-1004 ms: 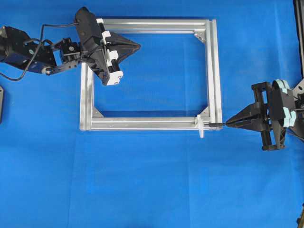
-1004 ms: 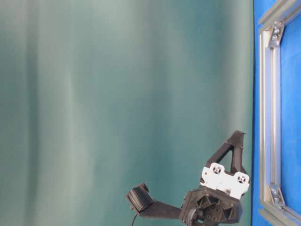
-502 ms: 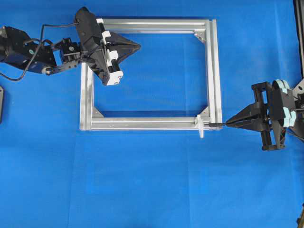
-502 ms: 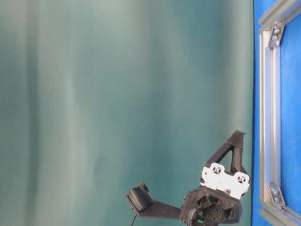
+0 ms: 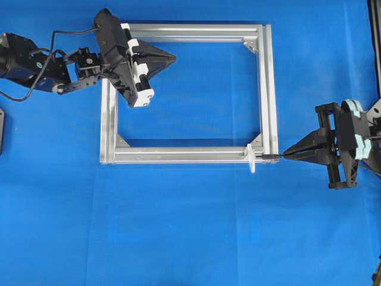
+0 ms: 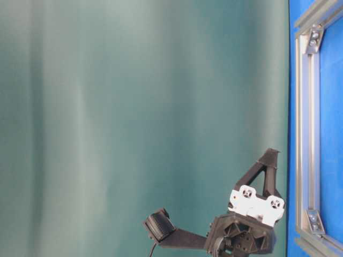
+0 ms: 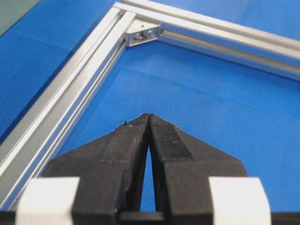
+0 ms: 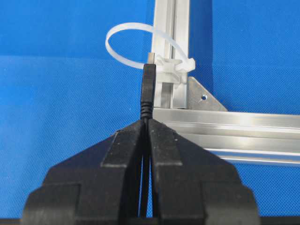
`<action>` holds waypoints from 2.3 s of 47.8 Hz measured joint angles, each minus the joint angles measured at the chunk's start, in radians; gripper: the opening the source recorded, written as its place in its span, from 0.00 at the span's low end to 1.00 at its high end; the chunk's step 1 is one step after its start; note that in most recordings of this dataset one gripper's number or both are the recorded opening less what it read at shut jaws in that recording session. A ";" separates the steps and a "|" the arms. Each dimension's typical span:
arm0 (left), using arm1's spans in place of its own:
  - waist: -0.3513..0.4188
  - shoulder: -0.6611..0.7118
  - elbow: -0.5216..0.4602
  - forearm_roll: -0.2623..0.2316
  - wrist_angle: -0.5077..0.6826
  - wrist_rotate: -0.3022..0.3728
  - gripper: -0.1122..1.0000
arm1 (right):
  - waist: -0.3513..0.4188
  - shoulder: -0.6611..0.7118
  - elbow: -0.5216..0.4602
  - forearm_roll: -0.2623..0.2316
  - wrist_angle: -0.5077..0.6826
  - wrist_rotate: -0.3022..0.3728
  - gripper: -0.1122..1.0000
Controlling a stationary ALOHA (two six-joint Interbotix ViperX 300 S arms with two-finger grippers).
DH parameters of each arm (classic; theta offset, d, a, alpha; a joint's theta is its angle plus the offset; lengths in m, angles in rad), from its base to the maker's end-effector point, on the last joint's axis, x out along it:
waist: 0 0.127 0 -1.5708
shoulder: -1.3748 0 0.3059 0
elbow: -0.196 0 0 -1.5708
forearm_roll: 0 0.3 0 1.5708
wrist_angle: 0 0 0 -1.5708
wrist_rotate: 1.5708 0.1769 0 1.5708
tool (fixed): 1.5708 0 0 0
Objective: Insert the wire through the string loop located on the right side.
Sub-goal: 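Push the USB plug leftward through the white zip-tie loop with the right gripper, then move the open left gripper right toward the plug emerging from the loop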
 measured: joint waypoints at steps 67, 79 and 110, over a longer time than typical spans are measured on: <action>0.000 0.000 0.000 0.000 0.000 0.000 0.10 | 0.000 0.232 -0.092 0.000 -0.175 -0.003 0.07; 0.000 0.000 -0.002 -0.002 0.000 -0.002 0.10 | 0.000 0.281 -0.123 0.000 -0.195 -0.002 0.07; -0.202 0.000 0.006 0.000 -0.005 -0.028 0.10 | 0.000 0.284 -0.124 0.000 -0.207 -0.005 0.07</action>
